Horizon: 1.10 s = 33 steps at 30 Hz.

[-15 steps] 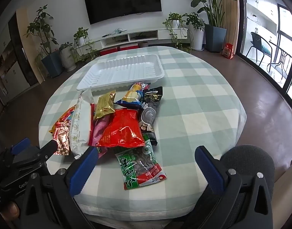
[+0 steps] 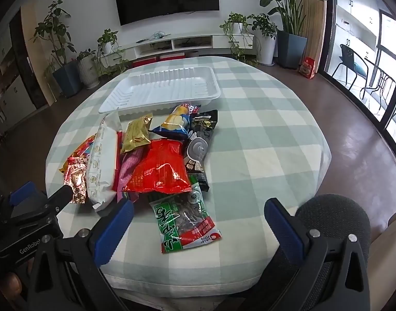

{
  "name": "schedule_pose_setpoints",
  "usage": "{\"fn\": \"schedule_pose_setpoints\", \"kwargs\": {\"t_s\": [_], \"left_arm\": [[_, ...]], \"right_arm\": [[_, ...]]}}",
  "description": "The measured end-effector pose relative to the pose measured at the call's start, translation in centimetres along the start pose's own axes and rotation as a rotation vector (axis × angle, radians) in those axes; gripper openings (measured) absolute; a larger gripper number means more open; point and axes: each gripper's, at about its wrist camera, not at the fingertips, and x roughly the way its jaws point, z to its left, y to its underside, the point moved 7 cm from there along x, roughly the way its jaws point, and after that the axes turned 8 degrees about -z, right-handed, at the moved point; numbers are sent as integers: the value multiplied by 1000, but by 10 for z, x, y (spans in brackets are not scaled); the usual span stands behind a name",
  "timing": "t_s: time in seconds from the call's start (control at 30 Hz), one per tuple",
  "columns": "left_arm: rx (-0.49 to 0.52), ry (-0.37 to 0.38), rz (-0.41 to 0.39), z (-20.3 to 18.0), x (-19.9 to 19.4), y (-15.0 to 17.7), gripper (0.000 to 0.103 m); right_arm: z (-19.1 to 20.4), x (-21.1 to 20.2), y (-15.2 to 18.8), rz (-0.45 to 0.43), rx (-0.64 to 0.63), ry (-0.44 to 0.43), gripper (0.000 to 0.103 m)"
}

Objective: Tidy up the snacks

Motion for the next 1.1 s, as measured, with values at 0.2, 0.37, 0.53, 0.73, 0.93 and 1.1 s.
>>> {"fn": "schedule_pose_setpoints", "kwargs": {"t_s": [0.2, 0.37, 0.53, 0.73, 0.93, 1.1], "left_arm": [[4, 0, -1, -2, 3, 1, 103], [4, 3, 0, -1, 3, 1, 103], [2, 4, 1, -2, 3, 1, 103], [3, 4, 1, -2, 3, 2, 103], [4, 7, 3, -5, 4, 3, 103], [3, 8, 3, -6, 4, 3, 103]], "right_arm": [[1, 1, 2, 7, -8, 4, 103], [2, 2, 3, 20, -12, 7, 103], [3, 2, 3, 21, -15, 7, 103], [4, 1, 4, 25, -15, 6, 103], [4, 2, 4, 27, -14, 7, 103], [4, 2, 4, 27, -15, 7, 103]]}}
